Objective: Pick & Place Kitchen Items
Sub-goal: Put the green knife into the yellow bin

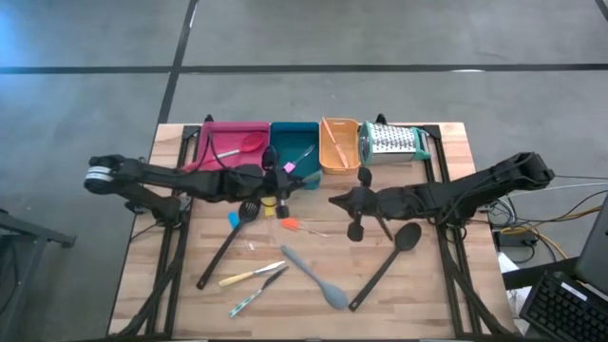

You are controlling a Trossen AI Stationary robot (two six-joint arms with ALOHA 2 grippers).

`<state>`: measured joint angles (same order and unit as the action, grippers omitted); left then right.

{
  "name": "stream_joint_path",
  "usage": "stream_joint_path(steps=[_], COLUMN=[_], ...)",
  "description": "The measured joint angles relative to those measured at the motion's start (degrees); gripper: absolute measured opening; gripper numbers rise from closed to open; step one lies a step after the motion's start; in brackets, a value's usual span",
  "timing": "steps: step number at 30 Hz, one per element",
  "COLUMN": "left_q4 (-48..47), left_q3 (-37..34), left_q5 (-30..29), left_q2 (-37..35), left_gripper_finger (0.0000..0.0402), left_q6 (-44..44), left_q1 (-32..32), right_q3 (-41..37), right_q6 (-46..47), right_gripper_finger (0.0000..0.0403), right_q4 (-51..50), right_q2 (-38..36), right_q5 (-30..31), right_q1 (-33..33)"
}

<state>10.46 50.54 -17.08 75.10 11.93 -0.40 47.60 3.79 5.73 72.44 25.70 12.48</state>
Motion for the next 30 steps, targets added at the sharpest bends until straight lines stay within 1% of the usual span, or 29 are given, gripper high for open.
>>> stream_joint_path(steps=[3,6,9,15,20,25,30], left_q4=[5.0,7.6,9.4,9.6,13.8,16.1,16.3], left_q3=[-0.1,-0.2,-0.2,0.9,2.2,3.3,5.4], left_q5=[-0.5,-0.6,-0.6,-1.1,-1.2,-1.2,-0.1], left_q2=[1.3,2.5,3.5,5.1,6.3,7.6,9.4], left_gripper_finger=[0.0048,0.0048,0.0048,0.0048,0.0048,0.0048,0.0048], left_q6=[-1.9,-2.6,-2.5,-2.6,-2.5,-2.5,-2.5], left_q1=[0.0,0.0,0.0,0.8,1.9,3.0,3.3], right_q3=[-0.1,-0.2,-0.2,-0.2,-0.2,-0.2,-0.2], right_q6=[0.1,1.3,3.4,3.5,3.5,3.2,1.9], right_gripper_finger=[0.0011,0.0029,0.0061,0.0135,0.0176,0.0197,0.0197], right_q4=[2.6,3.0,4.6,9.6,11.3,14.0,16.2], right_q2=[0.0,-0.4,-0.5,-0.3,-0.2,-0.2,-0.2], right_q5=[2.4,4.8,4.8,4.5,4.4,4.3,4.4], right_q1=[-1.0,-2.3,-3.9,-5.6,-6.1,-6.6,-7.8])
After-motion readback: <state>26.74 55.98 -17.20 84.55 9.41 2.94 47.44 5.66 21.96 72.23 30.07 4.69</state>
